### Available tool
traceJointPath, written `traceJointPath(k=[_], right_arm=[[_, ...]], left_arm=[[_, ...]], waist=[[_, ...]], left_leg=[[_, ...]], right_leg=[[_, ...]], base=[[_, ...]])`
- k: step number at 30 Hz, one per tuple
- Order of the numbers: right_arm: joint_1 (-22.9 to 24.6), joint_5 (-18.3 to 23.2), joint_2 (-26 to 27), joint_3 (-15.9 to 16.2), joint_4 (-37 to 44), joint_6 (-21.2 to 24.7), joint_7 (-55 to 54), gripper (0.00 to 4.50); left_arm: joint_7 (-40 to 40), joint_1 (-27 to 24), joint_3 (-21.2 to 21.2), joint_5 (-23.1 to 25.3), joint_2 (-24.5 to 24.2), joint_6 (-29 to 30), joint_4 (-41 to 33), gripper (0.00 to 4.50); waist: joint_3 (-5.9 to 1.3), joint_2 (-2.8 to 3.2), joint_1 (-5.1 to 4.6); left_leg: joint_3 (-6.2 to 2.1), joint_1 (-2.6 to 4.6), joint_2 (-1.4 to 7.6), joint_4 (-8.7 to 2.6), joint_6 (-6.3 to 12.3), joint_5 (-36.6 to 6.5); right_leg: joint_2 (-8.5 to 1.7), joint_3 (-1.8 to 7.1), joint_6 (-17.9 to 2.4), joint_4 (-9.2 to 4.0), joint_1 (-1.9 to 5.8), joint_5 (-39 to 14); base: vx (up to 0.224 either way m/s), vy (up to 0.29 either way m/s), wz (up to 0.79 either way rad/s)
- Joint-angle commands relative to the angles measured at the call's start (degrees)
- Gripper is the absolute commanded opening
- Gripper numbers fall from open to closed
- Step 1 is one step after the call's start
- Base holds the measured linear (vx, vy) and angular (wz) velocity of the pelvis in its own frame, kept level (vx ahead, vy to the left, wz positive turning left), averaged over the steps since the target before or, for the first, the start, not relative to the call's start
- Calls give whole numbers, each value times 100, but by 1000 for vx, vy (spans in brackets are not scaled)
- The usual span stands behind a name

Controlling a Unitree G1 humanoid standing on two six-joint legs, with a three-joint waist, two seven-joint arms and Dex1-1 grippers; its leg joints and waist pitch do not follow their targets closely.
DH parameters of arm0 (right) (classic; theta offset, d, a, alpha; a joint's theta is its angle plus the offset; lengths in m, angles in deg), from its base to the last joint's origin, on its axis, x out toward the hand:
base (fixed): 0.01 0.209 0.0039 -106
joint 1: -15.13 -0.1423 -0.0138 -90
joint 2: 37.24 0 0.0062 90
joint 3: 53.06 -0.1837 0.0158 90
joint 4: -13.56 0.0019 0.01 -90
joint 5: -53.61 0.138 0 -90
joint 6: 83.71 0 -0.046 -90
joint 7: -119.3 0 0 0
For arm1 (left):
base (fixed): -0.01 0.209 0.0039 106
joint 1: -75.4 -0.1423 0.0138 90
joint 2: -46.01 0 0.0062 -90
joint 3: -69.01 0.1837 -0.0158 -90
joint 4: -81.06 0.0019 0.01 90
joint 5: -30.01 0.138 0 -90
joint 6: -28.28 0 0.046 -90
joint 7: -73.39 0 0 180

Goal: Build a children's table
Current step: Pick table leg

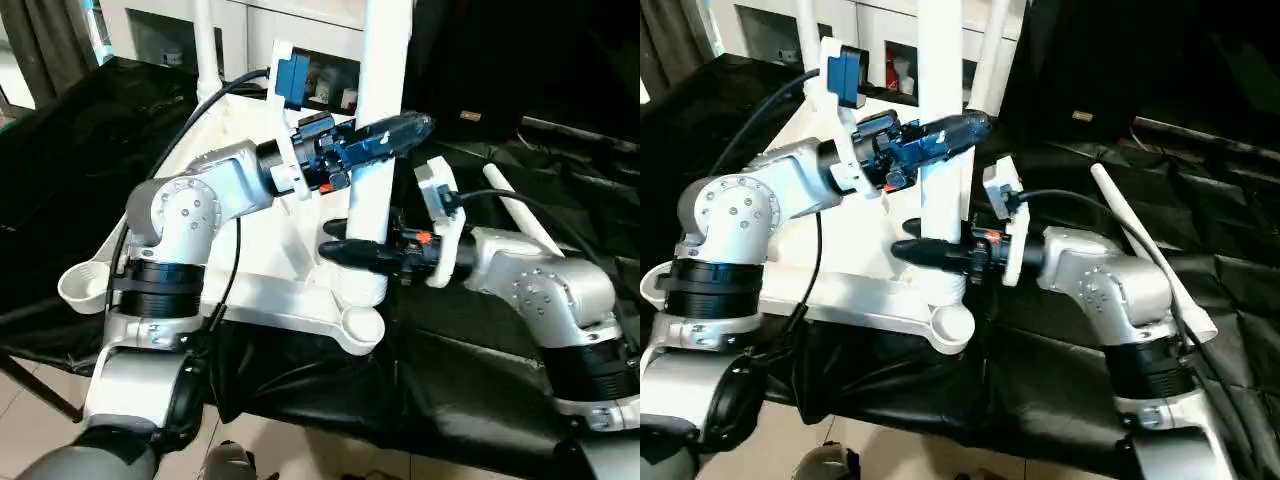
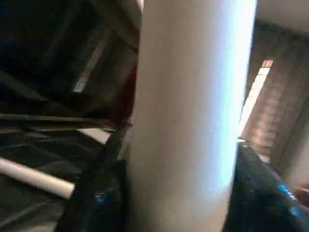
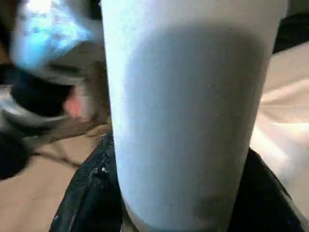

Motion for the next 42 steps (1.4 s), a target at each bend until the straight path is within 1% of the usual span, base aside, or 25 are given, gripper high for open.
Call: traceJointPath(k=[1,2,3,4,5,7,9,10,12,14,16,19,20,21,23,26,27,28,29,30,32,36,38,39,42], right_arm=[[14,-337,114,-169,-269,-170,-604,196],[4,-376,151,-175,-295,-206,-682,196],[-32,-499,287,-198,-381,-296,-971,196],[-32,-499,287,-198,-381,-296,-971,196],[-78,-648,416,-205,-476,-420,-1275,196],[-133,-778,523,-203,-579,-536,-1534,196],[-155,-808,575,-208,-608,-575,-1614,196],[-159,-809,581,-210,-611,-581,-1620,196],[-192,-840,631,-216,-631,-620,-1700,195],[-199,-856,637,-211,-634,-633,-1712,195],[-208,-887,652,-210,-636,-658,-1732,195],[-212,-962,656,-191,-632,-727,-1778,195],[-188,-867,632,-190,-574,-678,-1629,195],[-170,-790,612,-192,-533,-638,-1512,251],[-136,-623,509,-211,-432,-458,-1326,265],[-162,-697,306,-207,-524,-456,-1240,283],[-164,-687,217,-210,-538,-442,-1142,291],[-165,-666,76,-217,-552,-417,-976,295],[-166,-657,55,-222,-553,-403,-948,295],[-193,-498,-199,-321,-565,-203,-579,295],[-208,-432,-291,-357,-572,-125,-445,295],[-211,-334,-597,-247,-525,-22,-3,295],[-217,-340,-631,-204,-522,-20,60,295],[-216,-343,-655,-169,-522,-23,113,295],[-220,-321,-677,-108,-534,-8,238,295]], left_arm=[[-789,231,86,488,183,-309,47,268],[-960,239,104,607,208,-365,86,268],[-1641,247,186,1091,316,-615,238,269],[-1641,247,186,1091,316,-615,238,269],[-2162,244,143,1311,465,-732,339,269],[-2598,261,3,1323,641,-692,413,269],[-2824,270,-40,1371,736,-748,453,269],[-2861,274,-46,1381,752,-765,464,240],[-2984,286,-119,1374,855,-832,521,233],[-2988,288,-130,1370,875,-846,531,227],[-2992,288,-146,1377,923,-913,541,196],[-3023,280,-157,1370,989,-994,515,192],[-2983,280,-141,1353,990,-1019,494,187],[-2951,283,-129,1341,990,-1036,484,186],[-2732,293,-42,1302,925,-1037,436,186],[-2527,312,56,1304,829,-980,425,184],[-2438,315,87,1293,797,-961,413,183],[-2298,319,134,1276,747,-931,392,183],[-2276,319,143,1277,739,-928,389,183],[-1968,330,281,1303,620,-921,358,183],[-1844,337,333,1300,576,-911,349,183],[-1381,367,519,1218,394,-762,252,183],[-1299,389,531,1172,376,-714,226,183],[-1234,401,532,1131,368,-669,200,183],[-1139,436,535,1065,362,-596,190,183]], waist=[[-485,130,-39],[-486,132,-48],[-491,119,-42],[-489,121,-46],[-491,121,-40],[-498,118,-53],[-505,107,-52],[-508,106,-50],[-504,110,-56],[-505,112,-57],[-503,115,-66],[-495,122,-77],[-491,122,-82],[-489,120,-78],[-491,122,-71],[-492,108,-89],[-490,84,-92],[-489,91,-87],[-484,73,-84],[-488,61,-84],[-486,70,-76],[-491,69,-80],[-490,64,-87],[-490,42,-87],[-484,52,-100]], left_leg=[[-123,217,195,-415,-547,-1358],[-129,224,203,-418,-574,-1398],[-131,221,197,-418,-567,-1414],[-134,219,201,-421,-577,-1423],[-139,217,194,-420,-561,-1394],[-135,213,192,-409,-590,-1308],[-124,199,175,-395,-521,-1210],[-130,190,176,-396,-505,-1170],[-123,195,171,-394,-454,-1118],[-122,195,170,-391,-444,-1115],[-118,198,169,-392,-427,-1152],[-122,202,174,-399,-427,-1221],[-121,204,174,-401,-436,-1262],[-122,208,176,-402,-428,-1303],[-122,209,176,-402,-411,-1331],[-125,199,174,-399,-385,-1251],[-115,197,175,-395,-373,-1214],[-121,195,170,-395,-366,-1207],[-111,198,178,-393,-348,-1191],[-110,195,171,-388,-320,-1177],[-107,188,173,-382,-262,-1124],[-102,190,178,-369,-230,-1045],[-99,183,179,-366,-232,-1039],[-98,184,180,-362,-220,-1030],[-99,189,183,-364,-228,-1098]], right_leg=[[-361,194,-961,-429,224,-1021],[-362,195,-922,-435,215,-1054],[-363,197,-846,-448,230,-1120],[-366,200,-807,-447,226,-1136],[-367,199,-755,-448,240,-1132],[-361,197,-760,-431,232,-994],[-349,199,-791,-424,249,-846],[-345,196,-793,-416,260,-776],[-336,195,-822,-413,257,-647],[-332,194,-836,-411,259,-612],[-331,195,-854,-417,259,-609],[-335,197,-836,-431,255,-712],[-333,198,-825,-440,248,-770],[-337,198,-822,-444,251,-823],[-337,197,-809,-451,256,-850],[-335,192,-821,-438,257,-767],[-334,195,-843,-441,258,-755],[-335,190,-847,-437,270,-776],[-337,197,-848,-443,262,-802],[-336,194,-859,-443,274,-827],[-338,200,-886,-436,275,-786],[-348,193,-1002,-423,271,-747],[-351,193,-1058,-416,274,-741],[-357,190,-1082,-415,275,-765],[-359,189,-1088,-431,268,-909]], base=[[0,0,0],[0,0,0],[0,0,0],[0,0,0],[0,0,0],[0,0,0],[0,0,0],[0,0,0],[0,0,0],[0,0,0],[0,0,0],[0,0,0],[0,0,0],[0,0,0],[0,0,0],[0,0,0],[0,0,0],[0,0,0],[0,0,0],[0,0,0],[0,0,0],[0,0,0],[0,0,0],[0,0,0],[0,0,0]])
